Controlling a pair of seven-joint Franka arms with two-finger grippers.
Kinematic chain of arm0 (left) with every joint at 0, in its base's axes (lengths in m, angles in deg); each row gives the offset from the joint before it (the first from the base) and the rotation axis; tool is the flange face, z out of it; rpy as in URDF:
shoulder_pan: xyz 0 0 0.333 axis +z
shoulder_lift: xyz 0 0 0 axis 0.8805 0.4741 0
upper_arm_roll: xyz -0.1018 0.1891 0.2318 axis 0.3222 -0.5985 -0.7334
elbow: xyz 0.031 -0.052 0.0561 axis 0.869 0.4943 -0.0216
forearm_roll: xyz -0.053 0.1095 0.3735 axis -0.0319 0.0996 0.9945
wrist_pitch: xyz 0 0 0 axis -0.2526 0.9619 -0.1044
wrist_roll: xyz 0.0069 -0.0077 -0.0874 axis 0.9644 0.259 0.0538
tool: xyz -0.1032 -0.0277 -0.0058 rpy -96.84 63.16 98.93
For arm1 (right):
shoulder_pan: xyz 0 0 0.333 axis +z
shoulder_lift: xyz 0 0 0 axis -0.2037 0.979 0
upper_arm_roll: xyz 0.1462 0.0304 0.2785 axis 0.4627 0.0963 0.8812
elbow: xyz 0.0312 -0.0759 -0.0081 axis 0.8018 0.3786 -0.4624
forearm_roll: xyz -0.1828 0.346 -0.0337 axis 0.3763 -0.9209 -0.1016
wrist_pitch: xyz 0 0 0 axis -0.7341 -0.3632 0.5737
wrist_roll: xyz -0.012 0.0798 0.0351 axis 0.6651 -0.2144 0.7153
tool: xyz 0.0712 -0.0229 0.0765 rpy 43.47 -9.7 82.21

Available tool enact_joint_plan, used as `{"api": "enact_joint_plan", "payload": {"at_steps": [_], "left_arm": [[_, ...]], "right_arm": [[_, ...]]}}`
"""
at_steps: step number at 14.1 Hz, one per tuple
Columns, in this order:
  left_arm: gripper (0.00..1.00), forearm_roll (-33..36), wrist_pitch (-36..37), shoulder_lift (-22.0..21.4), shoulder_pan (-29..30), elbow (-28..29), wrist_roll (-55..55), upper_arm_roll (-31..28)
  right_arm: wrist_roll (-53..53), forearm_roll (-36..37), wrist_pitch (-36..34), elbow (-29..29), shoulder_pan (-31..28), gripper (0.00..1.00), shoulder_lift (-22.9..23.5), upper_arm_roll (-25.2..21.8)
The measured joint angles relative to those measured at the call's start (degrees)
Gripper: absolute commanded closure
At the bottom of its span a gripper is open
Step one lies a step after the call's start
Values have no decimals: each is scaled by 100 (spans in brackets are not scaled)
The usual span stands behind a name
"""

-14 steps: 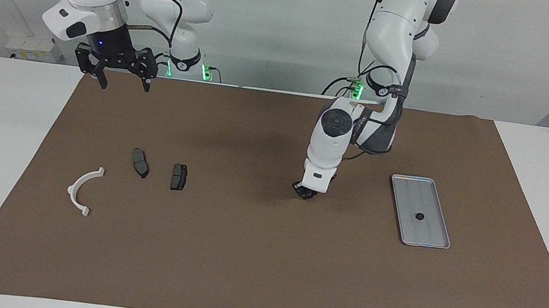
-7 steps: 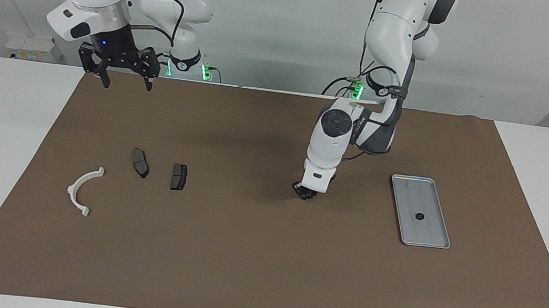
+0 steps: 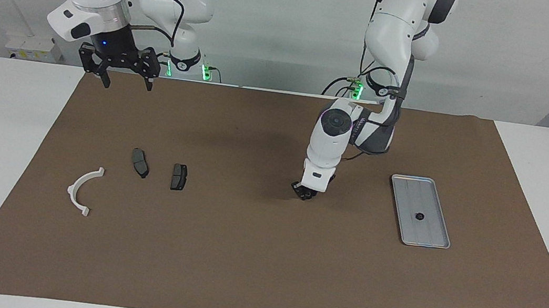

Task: Place bearing gear from tray to pile
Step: 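Lift the gear with the left gripper and set it mid-table, then reach the right gripper to the gear while the left gripper returns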

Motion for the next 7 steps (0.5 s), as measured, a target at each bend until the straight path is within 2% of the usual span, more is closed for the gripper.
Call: {"api": "enact_joint_plan", "payload": {"at_steps": [4, 7], "left_arm": [[0, 5, 334, -69, 14, -173, 21, -77], [0, 54, 830, -531, 455, -219, -389, -164]], "right_arm": [[8, -2, 0, 0, 47, 0, -2, 3], [803, -15, 28, 5, 346, 0, -2, 13]]}}
